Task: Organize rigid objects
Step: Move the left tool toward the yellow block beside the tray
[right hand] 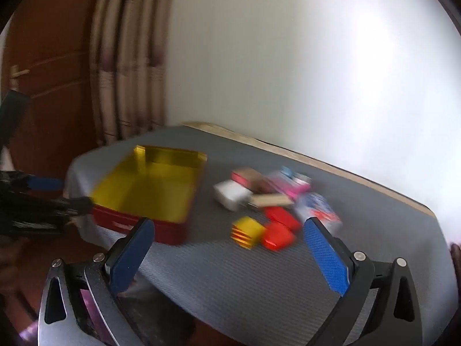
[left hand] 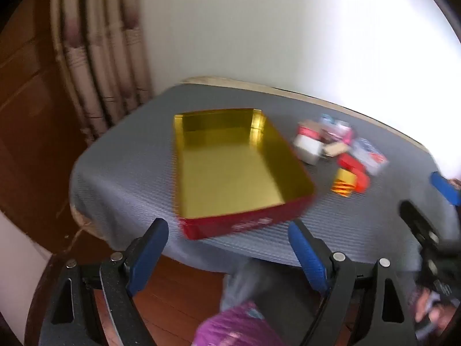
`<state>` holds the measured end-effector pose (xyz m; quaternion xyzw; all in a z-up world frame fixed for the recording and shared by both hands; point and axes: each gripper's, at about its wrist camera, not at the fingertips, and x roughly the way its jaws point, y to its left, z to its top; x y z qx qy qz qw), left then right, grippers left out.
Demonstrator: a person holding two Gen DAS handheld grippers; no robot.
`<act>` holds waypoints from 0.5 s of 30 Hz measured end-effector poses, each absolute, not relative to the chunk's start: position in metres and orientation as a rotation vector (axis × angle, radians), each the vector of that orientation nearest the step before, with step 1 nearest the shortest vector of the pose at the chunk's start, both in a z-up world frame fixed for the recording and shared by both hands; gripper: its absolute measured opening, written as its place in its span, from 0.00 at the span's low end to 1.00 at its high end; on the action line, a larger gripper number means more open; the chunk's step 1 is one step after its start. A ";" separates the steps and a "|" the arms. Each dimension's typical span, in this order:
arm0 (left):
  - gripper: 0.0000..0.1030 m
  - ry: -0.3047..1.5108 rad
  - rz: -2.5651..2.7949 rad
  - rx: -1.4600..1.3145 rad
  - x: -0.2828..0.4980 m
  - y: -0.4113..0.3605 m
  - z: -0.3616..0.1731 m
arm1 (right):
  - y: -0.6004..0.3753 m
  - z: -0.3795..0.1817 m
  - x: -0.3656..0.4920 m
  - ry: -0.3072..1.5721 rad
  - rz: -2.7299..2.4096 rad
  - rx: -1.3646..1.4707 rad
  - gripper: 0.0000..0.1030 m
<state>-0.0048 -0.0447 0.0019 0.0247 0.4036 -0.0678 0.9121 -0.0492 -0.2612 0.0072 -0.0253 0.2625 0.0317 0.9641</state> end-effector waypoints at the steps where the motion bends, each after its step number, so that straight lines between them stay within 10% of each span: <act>1: 0.85 0.842 -0.172 0.057 -0.005 -0.052 0.002 | -0.279 0.003 -0.044 0.556 0.038 -0.039 0.99; 15: 0.85 1.019 -0.534 0.027 0.066 -0.179 -0.012 | -0.370 -0.016 -0.077 0.624 -0.231 0.090 0.99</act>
